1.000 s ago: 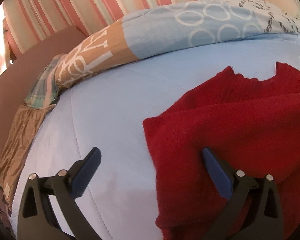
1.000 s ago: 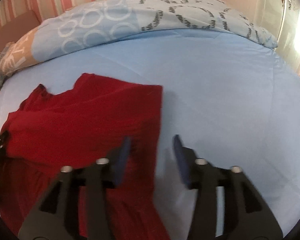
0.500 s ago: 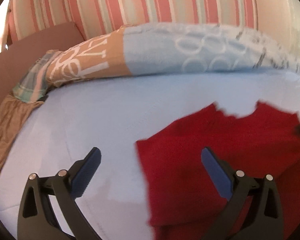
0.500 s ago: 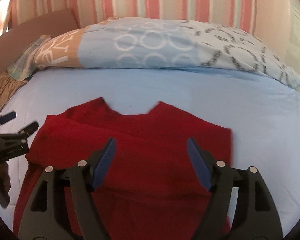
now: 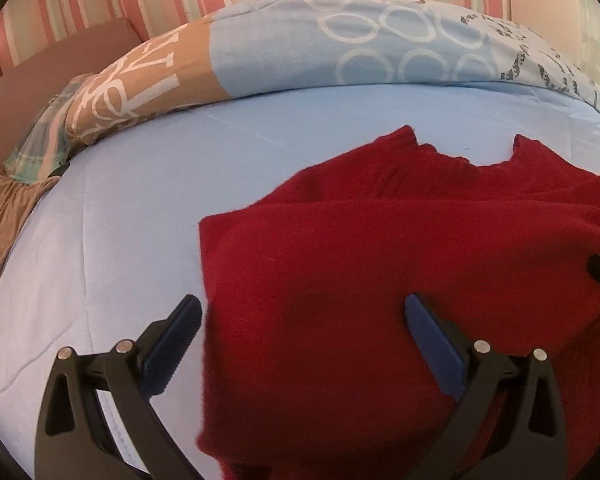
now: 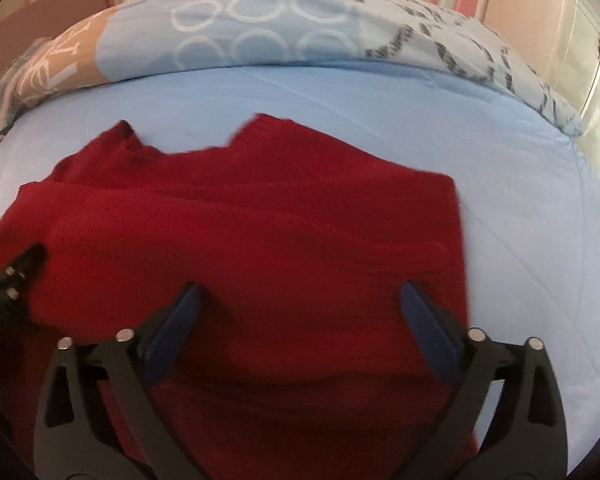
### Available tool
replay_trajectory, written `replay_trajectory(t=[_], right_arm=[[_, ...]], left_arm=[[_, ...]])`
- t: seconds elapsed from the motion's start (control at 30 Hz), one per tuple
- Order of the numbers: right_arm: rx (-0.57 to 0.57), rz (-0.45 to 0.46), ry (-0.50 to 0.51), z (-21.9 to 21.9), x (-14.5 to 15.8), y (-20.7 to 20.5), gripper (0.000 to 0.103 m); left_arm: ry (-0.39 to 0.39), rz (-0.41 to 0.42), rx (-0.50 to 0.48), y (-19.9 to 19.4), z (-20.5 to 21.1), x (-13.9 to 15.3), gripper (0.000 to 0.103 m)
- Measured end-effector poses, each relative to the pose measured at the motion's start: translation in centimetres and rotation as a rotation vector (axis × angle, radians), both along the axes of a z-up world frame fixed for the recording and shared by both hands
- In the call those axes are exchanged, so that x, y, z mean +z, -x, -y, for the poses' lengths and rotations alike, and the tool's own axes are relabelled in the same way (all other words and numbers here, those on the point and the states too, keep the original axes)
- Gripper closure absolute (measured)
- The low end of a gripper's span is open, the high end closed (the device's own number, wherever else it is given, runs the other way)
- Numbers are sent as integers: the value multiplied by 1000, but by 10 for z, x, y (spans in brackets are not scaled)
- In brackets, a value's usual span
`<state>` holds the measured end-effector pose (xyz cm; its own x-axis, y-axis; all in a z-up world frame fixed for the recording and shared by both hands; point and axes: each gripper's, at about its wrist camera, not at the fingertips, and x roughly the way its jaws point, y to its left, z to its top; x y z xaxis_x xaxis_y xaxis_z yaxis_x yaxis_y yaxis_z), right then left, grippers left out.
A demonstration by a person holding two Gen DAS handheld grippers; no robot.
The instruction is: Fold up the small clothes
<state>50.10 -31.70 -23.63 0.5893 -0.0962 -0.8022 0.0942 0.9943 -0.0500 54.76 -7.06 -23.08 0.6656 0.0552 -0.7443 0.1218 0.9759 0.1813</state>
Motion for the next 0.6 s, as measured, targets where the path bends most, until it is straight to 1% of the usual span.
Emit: replay_trajectory(t=[0.07, 0.13, 0.17, 0.27, 0.3, 0.37, 0.43, 0.6], right_arm=[[16, -2, 10, 0, 0, -1, 4], [4, -1, -24, 4, 4, 0, 5], [-5, 16, -44, 6, 10, 5, 6], [-2, 90, -73, 11, 32, 30, 6], [10, 128, -74, 13, 43, 45, 5], [24, 162, -74, 15, 56, 69, 3], [26, 188, -88, 18, 69, 97, 3], [14, 189, -116, 16, 88, 154, 3]], left_arm=[[-29, 15, -13, 4, 2, 2, 1], [-54, 36, -14, 9, 4, 7, 1], [-47, 44, -9, 12, 2, 10, 1], [22, 87, -2, 32, -8, 27, 2], [32, 119, 3, 45, -12, 37, 2], [47, 165, 2, 67, -17, 51, 2], [60, 194, 10, 95, -22, 63, 2], [120, 172, 51, 151, -34, 83, 2]])
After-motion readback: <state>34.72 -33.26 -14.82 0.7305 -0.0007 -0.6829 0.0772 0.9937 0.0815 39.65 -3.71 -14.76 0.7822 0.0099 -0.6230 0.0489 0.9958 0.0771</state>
